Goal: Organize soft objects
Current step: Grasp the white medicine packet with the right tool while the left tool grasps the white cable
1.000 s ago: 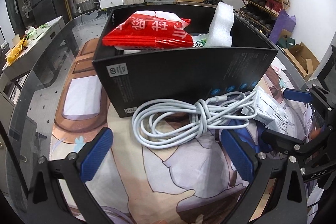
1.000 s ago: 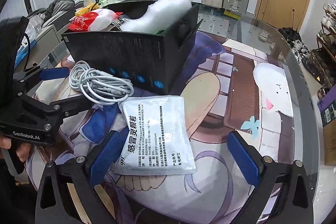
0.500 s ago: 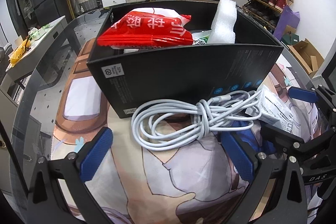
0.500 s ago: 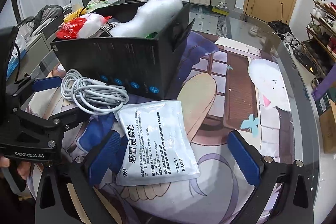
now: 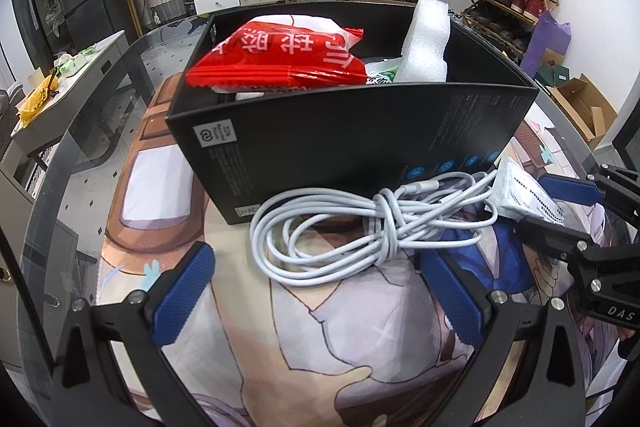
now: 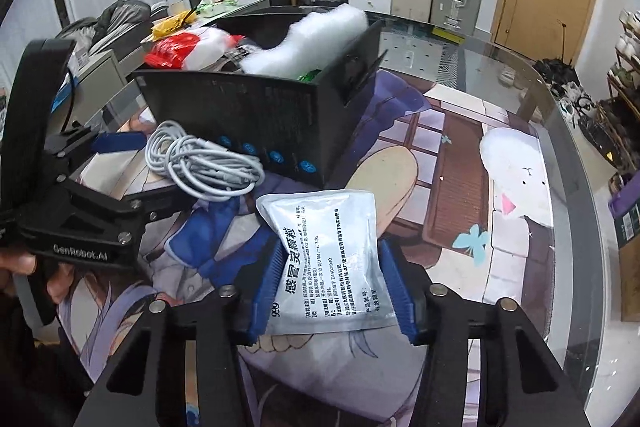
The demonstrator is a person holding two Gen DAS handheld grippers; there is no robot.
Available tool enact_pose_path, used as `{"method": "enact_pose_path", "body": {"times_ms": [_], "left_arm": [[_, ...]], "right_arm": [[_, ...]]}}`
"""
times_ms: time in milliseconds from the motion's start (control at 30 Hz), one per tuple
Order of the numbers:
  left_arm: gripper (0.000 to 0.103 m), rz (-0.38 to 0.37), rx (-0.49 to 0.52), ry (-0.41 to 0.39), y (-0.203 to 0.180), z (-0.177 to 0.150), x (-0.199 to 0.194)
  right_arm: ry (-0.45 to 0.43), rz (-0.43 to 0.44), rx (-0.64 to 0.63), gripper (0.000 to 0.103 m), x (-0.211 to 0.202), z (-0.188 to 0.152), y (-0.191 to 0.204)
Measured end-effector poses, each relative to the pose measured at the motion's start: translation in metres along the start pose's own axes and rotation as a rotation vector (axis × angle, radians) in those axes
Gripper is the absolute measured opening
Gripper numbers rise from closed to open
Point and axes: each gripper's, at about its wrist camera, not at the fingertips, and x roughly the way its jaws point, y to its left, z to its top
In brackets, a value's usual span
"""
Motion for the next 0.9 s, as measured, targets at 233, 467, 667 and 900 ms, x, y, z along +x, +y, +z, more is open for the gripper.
{"method": "enact_pose_path", "body": {"times_ms": [233, 467, 667, 900], "left_arm": [[0.099, -0.040, -0.013, -0.026, 0.002, -0.003, -0.006], [0.065, -0.083, -0.020, -0.070, 0.007, -0.005, -0.015], [0.062, -0.111, -0.011, -0.084, 0.009, -0.007, -0.018], [0.061, -0.124, -0.010, -0.089, 0.010, -0.013, -0.022]], "right_arm": [[-0.005, 0.006, -0.001, 0.048, 0.000, -0.001, 0.001], [-0.008, 0.009, -0.002, 0.048, 0.000, -0.001, 0.001], [-0.010, 0.009, -0.003, 0.048, -0.001, -0.002, 0.002], [-0.013, 0.012, -0.011, 0.048, -0.002, -0.002, 0.002]]}}
